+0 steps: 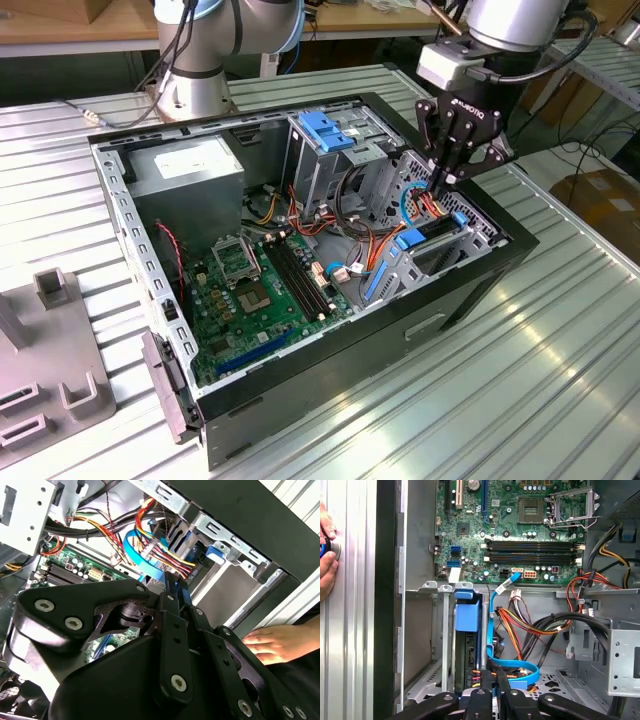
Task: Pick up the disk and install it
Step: 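Insert the second disk wire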
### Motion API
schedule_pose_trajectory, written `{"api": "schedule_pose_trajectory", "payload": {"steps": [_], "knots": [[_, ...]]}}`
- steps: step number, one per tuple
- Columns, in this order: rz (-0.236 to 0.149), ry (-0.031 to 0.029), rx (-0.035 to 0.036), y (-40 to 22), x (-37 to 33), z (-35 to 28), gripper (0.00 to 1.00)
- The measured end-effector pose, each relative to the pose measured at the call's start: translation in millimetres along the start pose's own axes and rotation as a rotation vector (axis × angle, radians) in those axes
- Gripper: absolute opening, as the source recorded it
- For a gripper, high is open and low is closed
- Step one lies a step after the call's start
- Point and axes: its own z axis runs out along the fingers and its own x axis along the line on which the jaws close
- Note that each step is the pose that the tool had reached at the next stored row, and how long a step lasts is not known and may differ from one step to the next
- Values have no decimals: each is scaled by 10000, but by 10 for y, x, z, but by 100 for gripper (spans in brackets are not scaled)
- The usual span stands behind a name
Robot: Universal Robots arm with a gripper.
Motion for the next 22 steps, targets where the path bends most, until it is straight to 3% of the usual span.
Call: {"api": "schedule_pose_trajectory", "payload": {"steps": [4, 7, 10, 12, 13, 14, 16, 18, 22], "knots": [[-17, -222, 19, 8, 110, 15, 16], [-41, -274, 75, 17, 163, 23, 16], [-78, -334, 207, 35, 187, 34, 16], [-85, -380, 315, 64, 192, 41, 16], [-81, -385, 363, 90, 192, 41, 16], [-74, -385, 456, 147, 190, 44, 16], [-66, -386, 540, 177, 190, 52, 16], [-51, -375, 735, 205, 196, 65, 16], [-24, -383, 1036, 280, 203, 74, 16]]}}
